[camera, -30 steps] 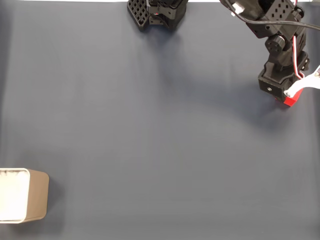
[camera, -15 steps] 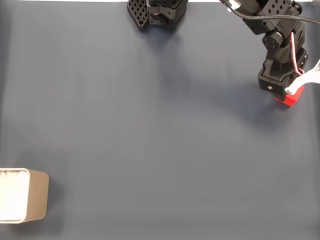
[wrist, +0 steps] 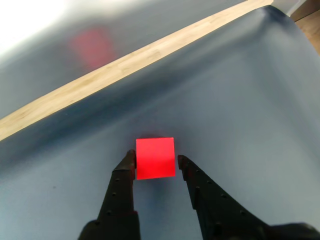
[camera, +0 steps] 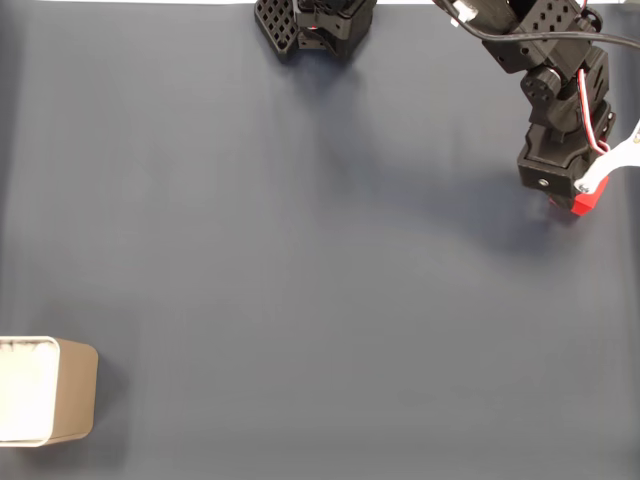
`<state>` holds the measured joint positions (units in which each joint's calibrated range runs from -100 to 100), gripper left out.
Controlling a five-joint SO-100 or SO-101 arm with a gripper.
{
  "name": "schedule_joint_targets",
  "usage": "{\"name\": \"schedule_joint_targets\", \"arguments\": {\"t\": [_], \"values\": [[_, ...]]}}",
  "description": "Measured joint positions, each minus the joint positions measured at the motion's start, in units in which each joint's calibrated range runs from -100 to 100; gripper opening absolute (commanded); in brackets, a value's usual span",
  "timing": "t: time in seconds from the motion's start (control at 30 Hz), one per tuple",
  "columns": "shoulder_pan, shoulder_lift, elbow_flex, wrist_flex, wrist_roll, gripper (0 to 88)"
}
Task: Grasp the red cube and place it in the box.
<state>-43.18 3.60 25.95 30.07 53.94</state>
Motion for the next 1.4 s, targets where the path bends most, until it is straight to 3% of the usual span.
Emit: {"name": "schedule_joint_targets", "arguments": {"t": [0.33, 1.4], "values": [[0.0, 0.0, 0.0, -0.4, 0.5, 21.0], [0.0, 3.9, -1.6, -0.5, 0.5, 8.6]]}}
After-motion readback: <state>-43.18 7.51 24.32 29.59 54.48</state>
